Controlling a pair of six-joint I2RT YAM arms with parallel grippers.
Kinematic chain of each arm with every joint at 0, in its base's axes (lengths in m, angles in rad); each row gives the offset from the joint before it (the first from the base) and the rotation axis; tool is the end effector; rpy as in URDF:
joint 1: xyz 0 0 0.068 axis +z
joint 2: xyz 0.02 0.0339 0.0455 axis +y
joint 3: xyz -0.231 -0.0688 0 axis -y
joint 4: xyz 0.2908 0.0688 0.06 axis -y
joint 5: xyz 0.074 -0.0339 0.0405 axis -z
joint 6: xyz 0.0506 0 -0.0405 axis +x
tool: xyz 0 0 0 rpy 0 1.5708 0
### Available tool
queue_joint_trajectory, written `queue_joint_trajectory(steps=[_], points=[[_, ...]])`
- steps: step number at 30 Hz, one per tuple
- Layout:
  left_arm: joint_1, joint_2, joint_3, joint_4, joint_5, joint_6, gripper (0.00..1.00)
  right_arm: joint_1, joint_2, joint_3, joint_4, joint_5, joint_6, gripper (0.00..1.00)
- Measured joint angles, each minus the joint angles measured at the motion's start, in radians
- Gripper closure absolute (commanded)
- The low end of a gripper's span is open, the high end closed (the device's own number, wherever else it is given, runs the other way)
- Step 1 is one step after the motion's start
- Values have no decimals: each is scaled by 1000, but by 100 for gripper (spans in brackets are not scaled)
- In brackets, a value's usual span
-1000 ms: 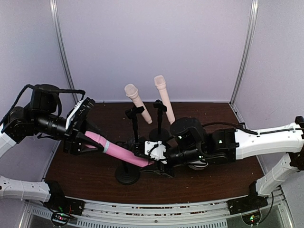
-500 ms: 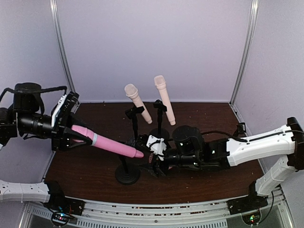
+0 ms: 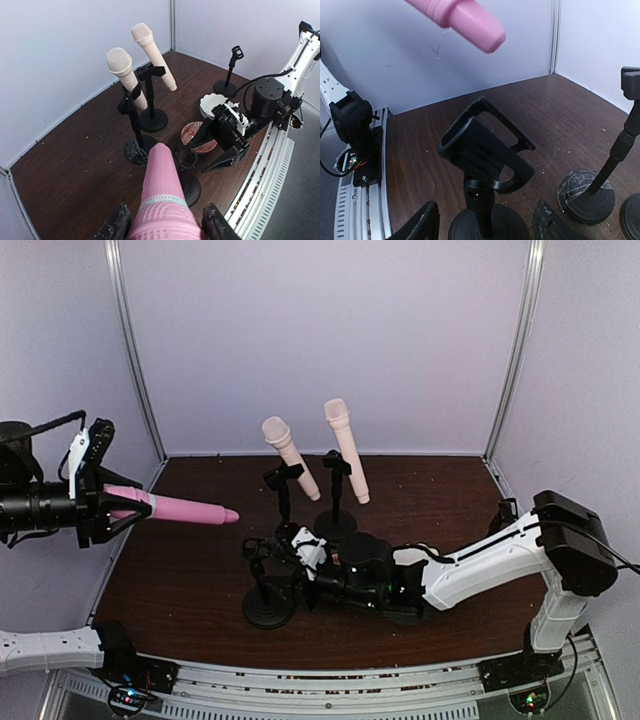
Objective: Attach the microphones to the stand
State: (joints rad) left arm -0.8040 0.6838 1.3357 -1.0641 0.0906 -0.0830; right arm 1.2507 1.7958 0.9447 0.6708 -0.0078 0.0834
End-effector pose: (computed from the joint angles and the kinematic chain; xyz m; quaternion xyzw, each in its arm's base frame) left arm 0.1006 -0.1110 0.4337 0.3181 0.7735 -0.2689 0.4777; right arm 0.1352 0.4092 0.1372 -0.4252 0.6394 0.3987 0.5014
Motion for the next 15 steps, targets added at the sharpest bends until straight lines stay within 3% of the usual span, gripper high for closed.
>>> queue_joint_trajectory(steps=[15], points=[[0, -24, -49, -14, 18, -47, 100, 16, 148, 119, 66, 77, -14, 36]])
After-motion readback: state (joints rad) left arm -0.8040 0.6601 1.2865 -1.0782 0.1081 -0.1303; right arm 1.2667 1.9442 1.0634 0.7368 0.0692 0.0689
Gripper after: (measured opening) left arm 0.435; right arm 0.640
